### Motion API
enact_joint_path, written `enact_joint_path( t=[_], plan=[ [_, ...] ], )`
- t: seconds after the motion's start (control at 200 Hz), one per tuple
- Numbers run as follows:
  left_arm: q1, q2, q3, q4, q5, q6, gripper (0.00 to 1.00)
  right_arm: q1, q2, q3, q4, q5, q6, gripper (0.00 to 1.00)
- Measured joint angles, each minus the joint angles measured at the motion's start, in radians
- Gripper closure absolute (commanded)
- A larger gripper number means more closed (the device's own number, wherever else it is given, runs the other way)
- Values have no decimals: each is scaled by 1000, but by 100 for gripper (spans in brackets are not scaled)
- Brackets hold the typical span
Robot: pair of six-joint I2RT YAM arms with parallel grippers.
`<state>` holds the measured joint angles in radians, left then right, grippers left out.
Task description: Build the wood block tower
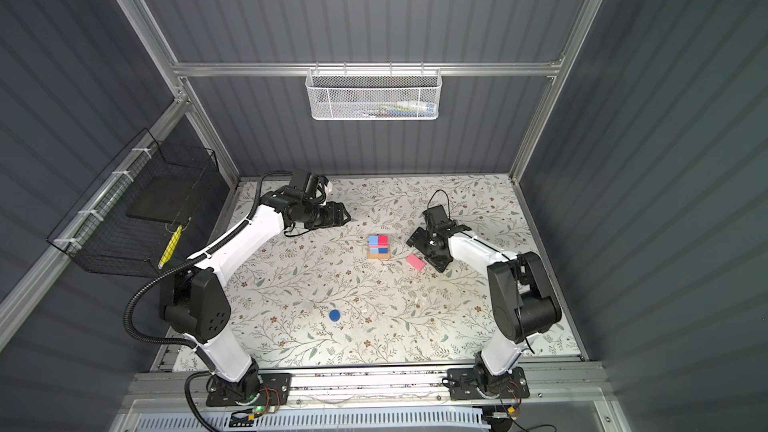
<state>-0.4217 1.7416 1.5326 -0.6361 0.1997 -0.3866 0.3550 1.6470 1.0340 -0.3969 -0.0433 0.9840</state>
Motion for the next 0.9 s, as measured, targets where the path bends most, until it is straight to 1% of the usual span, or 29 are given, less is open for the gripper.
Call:
enact_joint_path(
  t=[0.195,0.355,0.51,0.605,0.725,0.846,0.901],
  plan=[
    [5,0,0,1,4,7,23,26,-129,6,-49,133,-2,1],
    [5,0,0,1,8,6,23,42,-198,52,-99,288,-4,1],
    [5,0,0,1,11,6,23,53,-259,107,-169,496,69,1],
    [5,0,0,1,11,6,23,51,-296,113,-206,572,108,1],
    [5,0,0,1,11,6,23,50,-334,113,-232,589,115,1],
    [5,0,0,1,11,6,23,31,-406,52,-146,506,32,1],
    [5,0,0,1,10,6,23,22,-451,-6,-91,470,15,7]
  ],
)
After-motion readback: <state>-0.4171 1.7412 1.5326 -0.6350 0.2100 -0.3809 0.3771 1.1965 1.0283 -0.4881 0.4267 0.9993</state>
